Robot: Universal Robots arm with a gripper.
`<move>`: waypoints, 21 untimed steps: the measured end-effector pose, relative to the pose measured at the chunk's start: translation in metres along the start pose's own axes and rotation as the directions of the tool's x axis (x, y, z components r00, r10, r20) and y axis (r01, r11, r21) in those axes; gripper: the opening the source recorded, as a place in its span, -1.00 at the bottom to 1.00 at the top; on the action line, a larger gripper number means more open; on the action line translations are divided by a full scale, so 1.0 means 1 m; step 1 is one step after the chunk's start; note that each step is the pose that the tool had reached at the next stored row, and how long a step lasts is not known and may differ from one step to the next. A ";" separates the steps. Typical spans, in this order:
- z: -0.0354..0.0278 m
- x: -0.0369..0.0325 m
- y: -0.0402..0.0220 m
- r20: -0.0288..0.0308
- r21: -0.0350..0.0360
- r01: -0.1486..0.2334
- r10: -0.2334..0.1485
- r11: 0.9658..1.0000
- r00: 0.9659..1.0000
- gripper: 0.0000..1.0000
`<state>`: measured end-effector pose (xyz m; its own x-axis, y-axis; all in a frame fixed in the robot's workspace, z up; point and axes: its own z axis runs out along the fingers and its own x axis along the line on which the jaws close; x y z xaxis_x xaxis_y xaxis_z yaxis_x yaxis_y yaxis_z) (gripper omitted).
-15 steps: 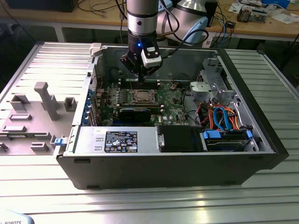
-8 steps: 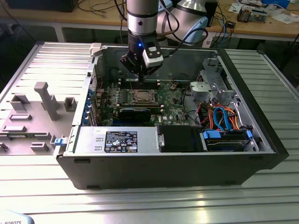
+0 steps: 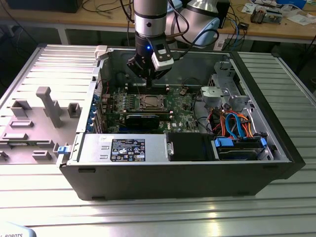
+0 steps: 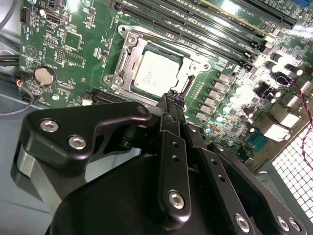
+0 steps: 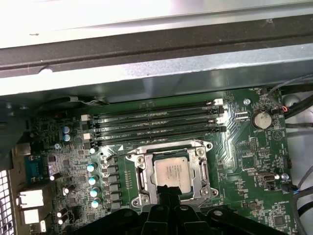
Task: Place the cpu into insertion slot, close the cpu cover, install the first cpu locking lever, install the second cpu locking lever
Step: 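Install the first cpu locking lever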
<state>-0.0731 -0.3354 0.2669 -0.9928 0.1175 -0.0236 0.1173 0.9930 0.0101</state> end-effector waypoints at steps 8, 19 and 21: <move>0.0000 0.0000 0.0000 0.000 0.000 0.006 -0.006 1.000 1.000 -0.79; 0.0000 0.0001 0.0000 -0.001 -0.001 0.059 -0.059 0.998 0.998 -0.79; 0.0002 0.0009 -0.0002 0.000 -0.002 0.089 -0.089 0.996 0.996 -0.79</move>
<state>-0.0739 -0.3355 0.2667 -0.9993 0.0285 -0.0239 0.0283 0.9995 0.0104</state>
